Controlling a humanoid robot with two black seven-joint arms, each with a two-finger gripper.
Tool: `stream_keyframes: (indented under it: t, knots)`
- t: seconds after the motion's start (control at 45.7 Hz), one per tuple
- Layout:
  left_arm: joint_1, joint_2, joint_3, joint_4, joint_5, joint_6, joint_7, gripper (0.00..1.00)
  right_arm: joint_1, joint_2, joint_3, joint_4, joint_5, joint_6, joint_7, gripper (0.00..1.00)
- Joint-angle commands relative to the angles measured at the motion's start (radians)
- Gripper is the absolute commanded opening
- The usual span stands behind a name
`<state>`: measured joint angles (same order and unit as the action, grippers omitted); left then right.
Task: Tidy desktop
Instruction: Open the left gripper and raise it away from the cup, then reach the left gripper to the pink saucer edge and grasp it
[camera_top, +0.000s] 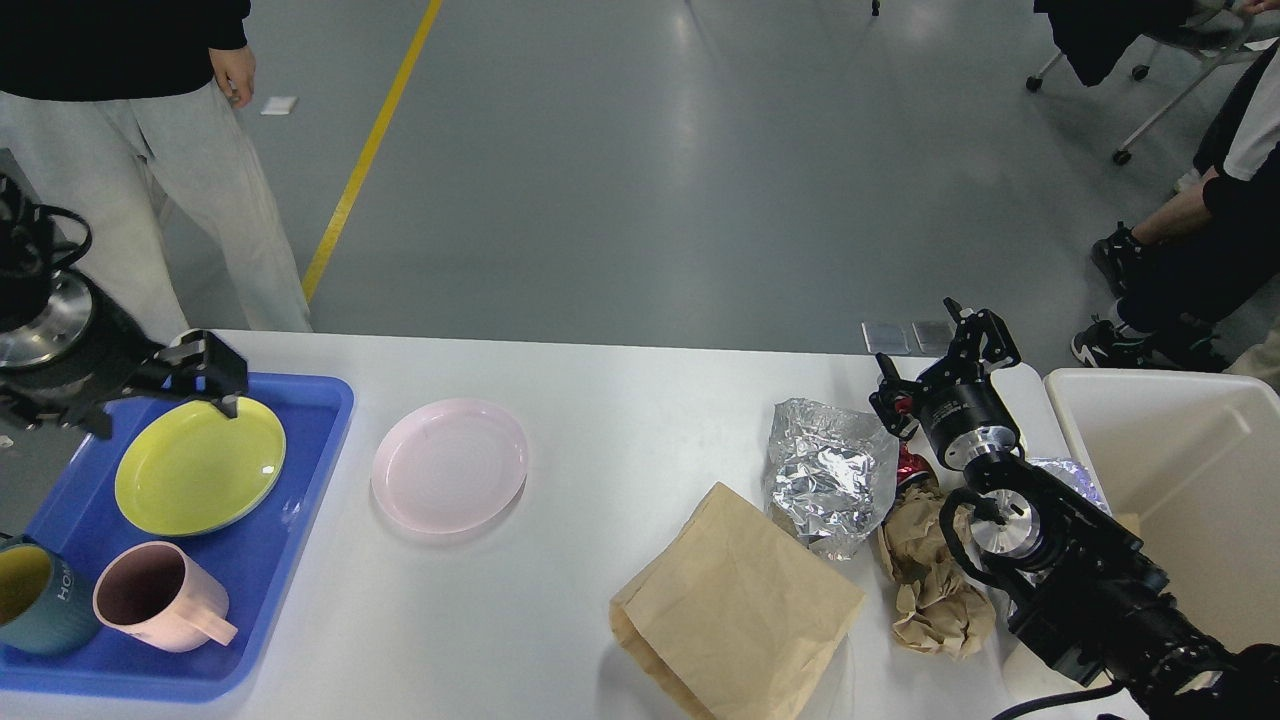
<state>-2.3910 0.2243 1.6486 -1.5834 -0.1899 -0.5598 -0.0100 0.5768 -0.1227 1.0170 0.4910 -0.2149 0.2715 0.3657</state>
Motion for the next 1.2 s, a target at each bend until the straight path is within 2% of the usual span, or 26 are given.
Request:
stream_keyframes:
  t: [0.0, 0.066, 0.285, 0.525, 0.657, 0.722, 0.788, 0.854, 0.897, 1.029, 1.182]
  knots:
    - [-0.135, -0.111, -0.073, -0.023, -0.135, -0.106, 0.004, 0.96, 0.000, 0.000, 0.000, 0.000, 0.000, 0.000, 0.001, 1.00]
    - [-0.191, -0.137, -0.110, -0.032, -0.158, -0.134, 0.002, 0.95, 0.000, 0.000, 0.000, 0.000, 0.000, 0.000, -0.001, 1.00]
    - [-0.347, -0.191, -0.115, -0.110, -0.293, -0.134, -0.002, 0.95, 0.000, 0.000, 0.000, 0.000, 0.000, 0.000, -0.001, 1.00]
    - [-0.298, -0.172, -0.090, -0.118, -0.327, -0.160, 0.001, 0.96, 0.000, 0.000, 0.000, 0.000, 0.000, 0.000, -0.001, 1.00]
    - [-0.179, -0.109, -0.056, -0.109, -0.325, -0.134, -0.008, 0.96, 0.000, 0.000, 0.000, 0.000, 0.000, 0.000, 0.001, 1.00]
    - [-0.099, -0.063, -0.050, -0.089, -0.333, -0.083, -0.024, 0.96, 0.000, 0.000, 0.000, 0.000, 0.000, 0.000, -0.001, 1.00]
    - [0.005, -0.019, -0.062, -0.060, -0.336, -0.008, -0.065, 0.94, 0.000, 0.000, 0.000, 0.000, 0.000, 0.000, -0.001, 1.00]
    - [0.137, 0.018, -0.081, -0.020, -0.358, 0.093, -0.134, 0.92, 0.000, 0.000, 0.000, 0.000, 0.000, 0.000, -0.001, 1.00]
    - [0.217, 0.033, -0.090, 0.008, -0.371, 0.156, -0.154, 0.91, 0.000, 0.000, 0.000, 0.000, 0.000, 0.000, -0.001, 1.00]
    - [0.447, 0.073, -0.148, 0.114, -0.422, 0.306, -0.153, 0.91, 0.000, 0.000, 0.000, 0.000, 0.000, 0.000, -0.001, 1.00]
    - [0.703, 0.090, -0.280, 0.296, -0.447, 0.356, -0.133, 0.91, 0.000, 0.000, 0.000, 0.000, 0.000, 0.000, 0.001, 1.00]
